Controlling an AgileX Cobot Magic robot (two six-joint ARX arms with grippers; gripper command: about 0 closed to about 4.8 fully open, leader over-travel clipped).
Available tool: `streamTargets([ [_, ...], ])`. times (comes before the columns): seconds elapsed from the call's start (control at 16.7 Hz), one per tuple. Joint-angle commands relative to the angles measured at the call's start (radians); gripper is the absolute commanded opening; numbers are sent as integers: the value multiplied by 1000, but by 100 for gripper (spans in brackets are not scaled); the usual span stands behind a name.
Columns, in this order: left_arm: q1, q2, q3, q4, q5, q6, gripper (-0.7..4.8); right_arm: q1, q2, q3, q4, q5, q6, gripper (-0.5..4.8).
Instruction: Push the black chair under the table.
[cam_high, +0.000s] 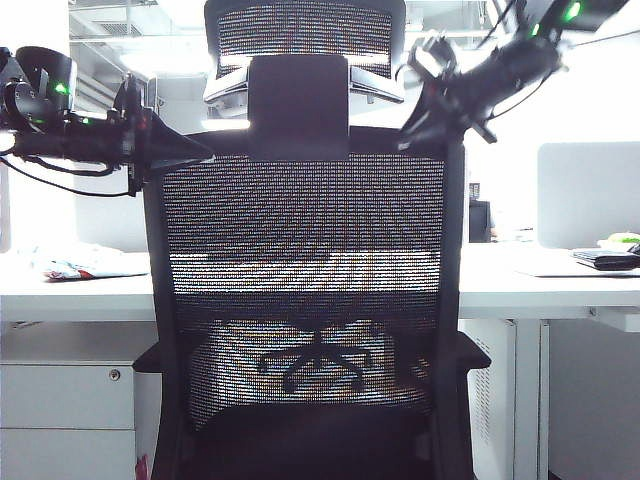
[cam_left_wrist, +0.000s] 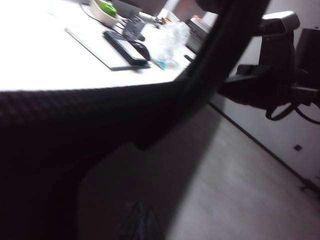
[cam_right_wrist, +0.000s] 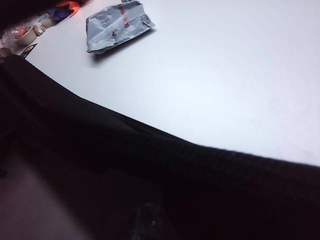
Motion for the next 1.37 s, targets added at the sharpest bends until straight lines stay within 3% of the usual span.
streamTargets([
  [0.06,3,-60,2,-64,33,6,-6,0,-68,6,-78,-15,-41,-6],
  [0.24,3,-154,-2,-219,23,112,-6,0,-122,5,-155,-23,-60,-6],
  [0.48,-5,-372,-80,-547,-145,391,-6,29,-217,4,-229,-26,-74,-6],
  [0.72,-5,-590,-224,-576,-249,387,-6,64,-319,4,-287,47,-74,-6],
  [0.9,-20,-831,-369,-575,-432,361,-6,85,-424,3,-340,103,-74,-6],
  [1.02,-39,-1004,-447,-576,-620,348,-6,85,-489,-2,-398,123,-79,-5],
  [1.14,-63,-1140,-504,-577,-746,333,-6,85,-575,-63,-383,137,-80,-6],
  [1.37,-72,-1425,-617,-632,-965,321,-6,85,-797,-298,-305,277,-49,-6],
])
